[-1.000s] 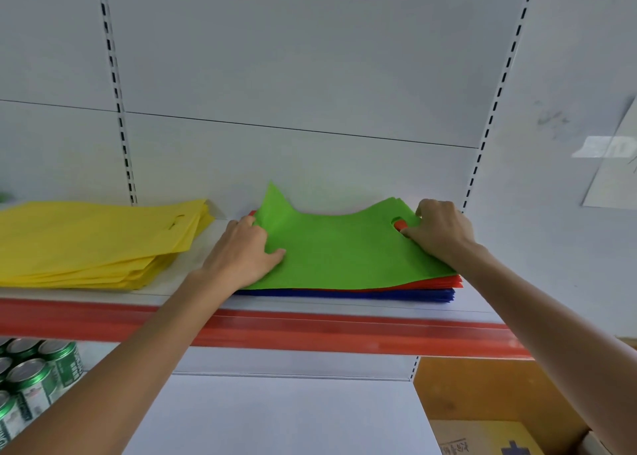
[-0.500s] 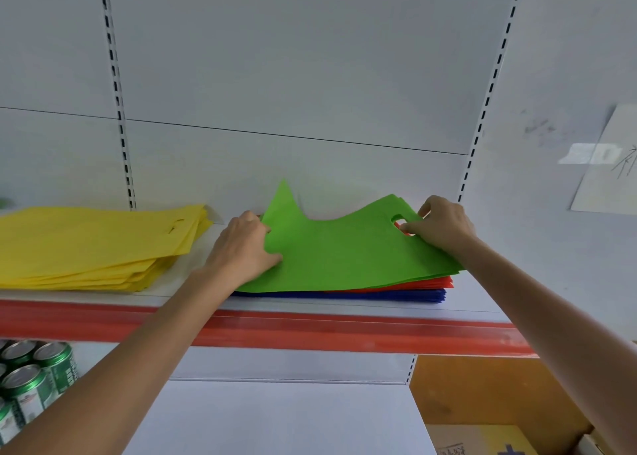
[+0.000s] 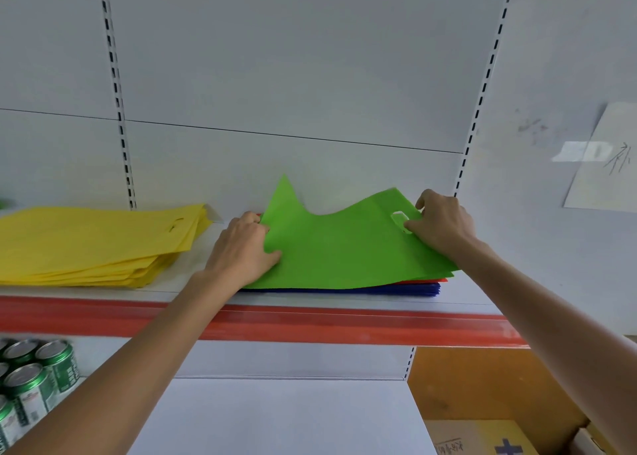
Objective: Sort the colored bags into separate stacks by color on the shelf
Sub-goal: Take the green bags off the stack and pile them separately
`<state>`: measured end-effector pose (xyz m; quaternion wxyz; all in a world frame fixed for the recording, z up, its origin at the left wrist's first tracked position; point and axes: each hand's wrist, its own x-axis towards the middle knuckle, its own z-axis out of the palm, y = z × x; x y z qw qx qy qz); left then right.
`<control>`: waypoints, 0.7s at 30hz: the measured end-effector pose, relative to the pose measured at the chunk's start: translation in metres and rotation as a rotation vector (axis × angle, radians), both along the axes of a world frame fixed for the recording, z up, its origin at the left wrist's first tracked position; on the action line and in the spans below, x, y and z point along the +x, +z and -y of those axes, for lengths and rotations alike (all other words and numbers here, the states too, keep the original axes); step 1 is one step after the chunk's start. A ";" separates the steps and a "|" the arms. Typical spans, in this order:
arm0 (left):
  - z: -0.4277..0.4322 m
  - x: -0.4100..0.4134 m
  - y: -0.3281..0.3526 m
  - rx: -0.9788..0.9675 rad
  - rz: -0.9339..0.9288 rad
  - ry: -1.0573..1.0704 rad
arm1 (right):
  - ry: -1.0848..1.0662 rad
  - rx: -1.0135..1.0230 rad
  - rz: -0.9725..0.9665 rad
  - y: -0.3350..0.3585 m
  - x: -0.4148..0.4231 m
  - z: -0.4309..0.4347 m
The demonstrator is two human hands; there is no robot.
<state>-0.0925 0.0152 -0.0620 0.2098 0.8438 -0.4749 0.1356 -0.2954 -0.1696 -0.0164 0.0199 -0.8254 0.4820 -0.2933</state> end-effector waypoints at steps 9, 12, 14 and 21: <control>-0.022 0.013 0.020 -0.014 0.069 0.010 | 0.043 -0.039 -0.008 0.014 0.004 -0.005; -0.040 0.030 0.028 -0.024 0.074 0.018 | 0.047 -0.065 -0.006 0.023 0.020 -0.019; -0.054 0.046 0.031 -0.037 0.064 0.027 | 0.053 -0.076 -0.014 0.025 0.034 -0.030; -0.115 0.126 0.029 -0.075 0.027 0.057 | 0.073 -0.091 0.004 0.027 0.107 -0.088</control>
